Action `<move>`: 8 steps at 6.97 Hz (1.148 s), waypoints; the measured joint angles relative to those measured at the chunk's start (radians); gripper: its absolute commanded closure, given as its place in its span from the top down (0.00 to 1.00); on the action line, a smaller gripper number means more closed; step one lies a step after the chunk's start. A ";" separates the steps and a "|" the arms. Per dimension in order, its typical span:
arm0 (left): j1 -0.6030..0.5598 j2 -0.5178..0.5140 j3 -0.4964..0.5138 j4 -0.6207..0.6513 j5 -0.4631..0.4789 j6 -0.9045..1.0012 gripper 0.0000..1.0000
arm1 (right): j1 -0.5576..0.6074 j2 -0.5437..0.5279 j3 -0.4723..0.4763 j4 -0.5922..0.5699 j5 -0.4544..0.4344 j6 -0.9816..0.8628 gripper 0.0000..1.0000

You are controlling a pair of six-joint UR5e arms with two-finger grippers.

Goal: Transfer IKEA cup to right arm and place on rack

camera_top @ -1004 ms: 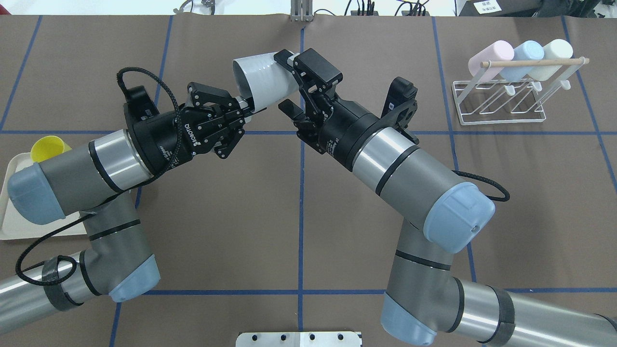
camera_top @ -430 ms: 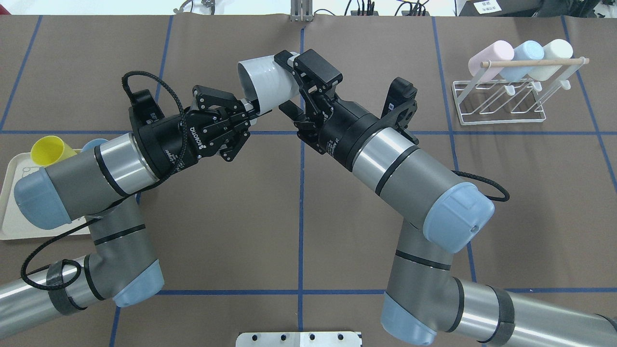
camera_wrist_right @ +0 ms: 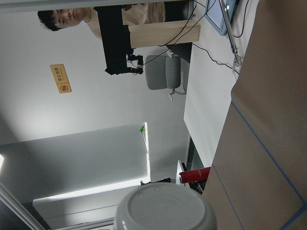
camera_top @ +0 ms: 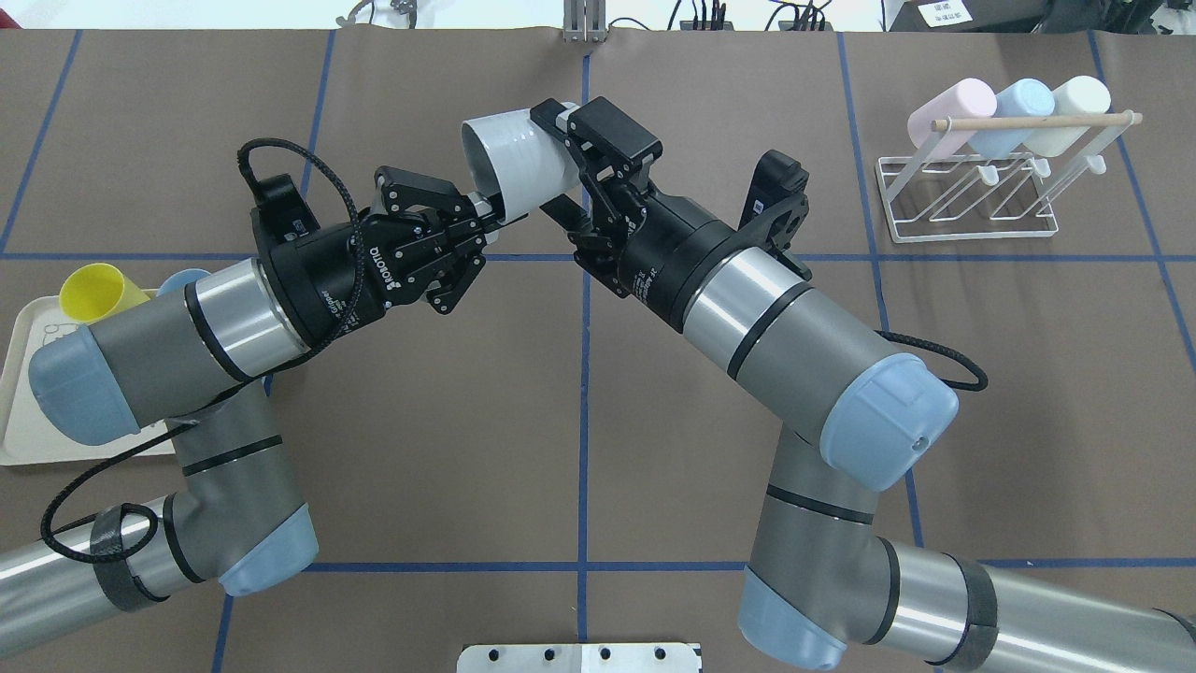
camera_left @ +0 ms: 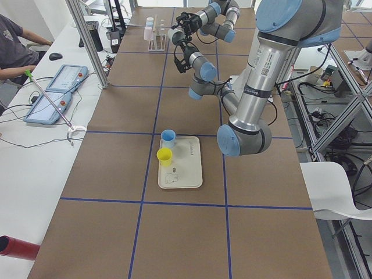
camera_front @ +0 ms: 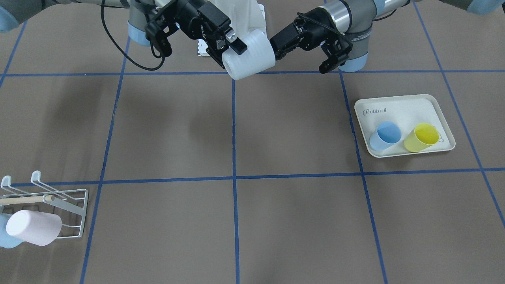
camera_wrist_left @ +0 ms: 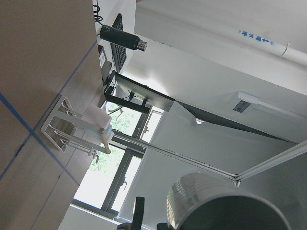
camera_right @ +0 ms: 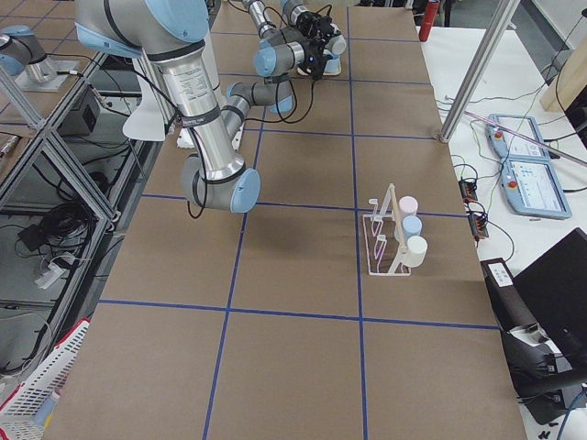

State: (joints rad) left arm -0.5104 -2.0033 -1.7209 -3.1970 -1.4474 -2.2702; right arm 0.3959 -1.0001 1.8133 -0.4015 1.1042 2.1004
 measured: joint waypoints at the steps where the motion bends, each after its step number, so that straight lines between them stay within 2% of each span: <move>1: 0.000 0.000 0.000 0.002 -0.003 0.010 1.00 | 0.000 0.000 0.000 0.000 0.000 0.000 0.00; 6: -0.003 0.015 -0.002 -0.003 -0.011 0.102 1.00 | 0.015 -0.008 0.001 0.028 0.002 -0.013 0.00; 8: -0.008 0.021 -0.005 -0.004 -0.011 0.107 1.00 | 0.032 -0.030 0.001 0.038 -0.001 -0.097 0.00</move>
State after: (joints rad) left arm -0.5185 -1.9818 -1.7256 -3.2010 -1.4587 -2.1632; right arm 0.4279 -1.0297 1.8147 -0.3635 1.1028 2.0032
